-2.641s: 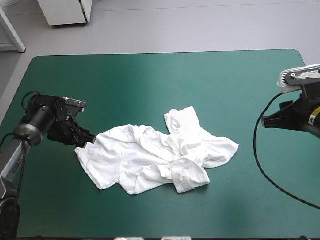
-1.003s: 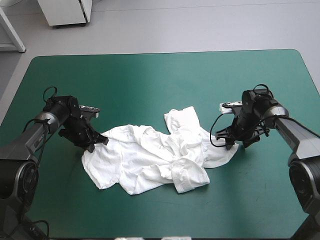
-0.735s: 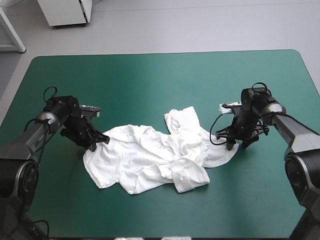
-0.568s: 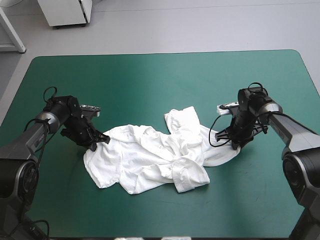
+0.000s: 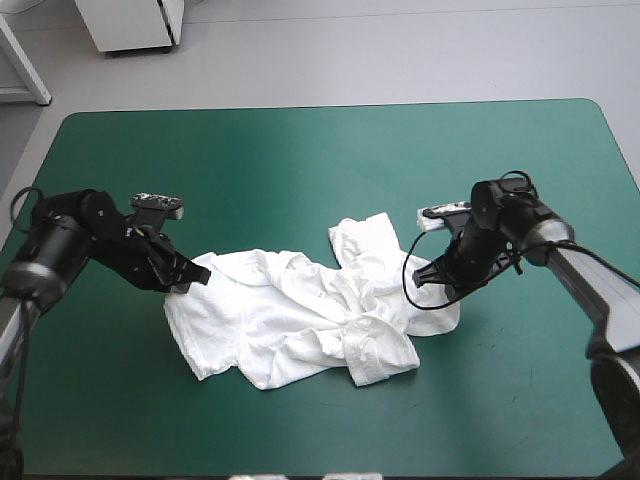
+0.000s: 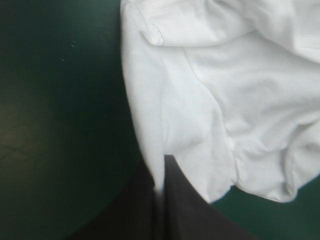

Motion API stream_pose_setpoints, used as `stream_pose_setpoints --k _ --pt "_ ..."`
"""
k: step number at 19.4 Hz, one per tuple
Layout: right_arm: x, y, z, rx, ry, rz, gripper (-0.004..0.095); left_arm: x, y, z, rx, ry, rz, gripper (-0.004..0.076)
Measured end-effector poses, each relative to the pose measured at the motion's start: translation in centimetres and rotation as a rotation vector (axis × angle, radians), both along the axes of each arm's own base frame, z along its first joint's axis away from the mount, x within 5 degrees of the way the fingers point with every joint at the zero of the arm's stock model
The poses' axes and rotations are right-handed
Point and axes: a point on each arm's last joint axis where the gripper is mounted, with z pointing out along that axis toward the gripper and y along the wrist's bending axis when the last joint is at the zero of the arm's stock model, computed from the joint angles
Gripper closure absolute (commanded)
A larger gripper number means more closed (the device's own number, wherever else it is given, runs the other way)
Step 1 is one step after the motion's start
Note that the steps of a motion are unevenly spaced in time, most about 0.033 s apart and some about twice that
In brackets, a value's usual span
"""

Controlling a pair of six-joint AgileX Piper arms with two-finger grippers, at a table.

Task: Fold the cloth

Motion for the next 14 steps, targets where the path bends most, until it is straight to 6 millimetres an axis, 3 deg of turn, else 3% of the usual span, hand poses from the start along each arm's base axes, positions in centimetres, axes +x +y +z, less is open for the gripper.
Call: stream_pose_setpoints --k 1,3,4,6,8,10,14 --pt "-0.6 -0.2 1.4 0.01 -0.039 0.0 0.0925 -1.0 0.0 1.2 -0.008 -0.035 0.001 0.0734" --pt "-3.1 -0.9 6.7 0.048 -0.178 -0.012 0.0925 -4.8 0.0 5.7 -0.044 -0.19 0.006 0.0734" --pt "-3.6 -1.1 7.9 0.057 -0.208 -0.016 0.0926 -5.5 0.0 6.6 -0.056 -0.223 0.004 0.0734" --pt "-5.3 -1.7 12.1 0.079 -0.334 -0.029 0.0925 -7.7 -0.2 10.4 -0.11 -0.365 -0.005 0.0734" --pt "-7.2 -2.5 16.9 0.106 -0.498 -0.051 0.0925 -9.8 -0.4 14.5 -0.158 -0.522 -0.019 0.0734" --pt "-9.9 -3.5 23.2 0.152 -0.723 -0.081 0.0925 -12.2 -0.5 20.0 -0.198 -0.729 -0.04 0.0734" --pt "-15.1 -5.2 31.8 0.241 -1.061 -0.103 0.0925 -17.3 -0.4 27.2 -0.235 -1.031 -0.074 0.0734"
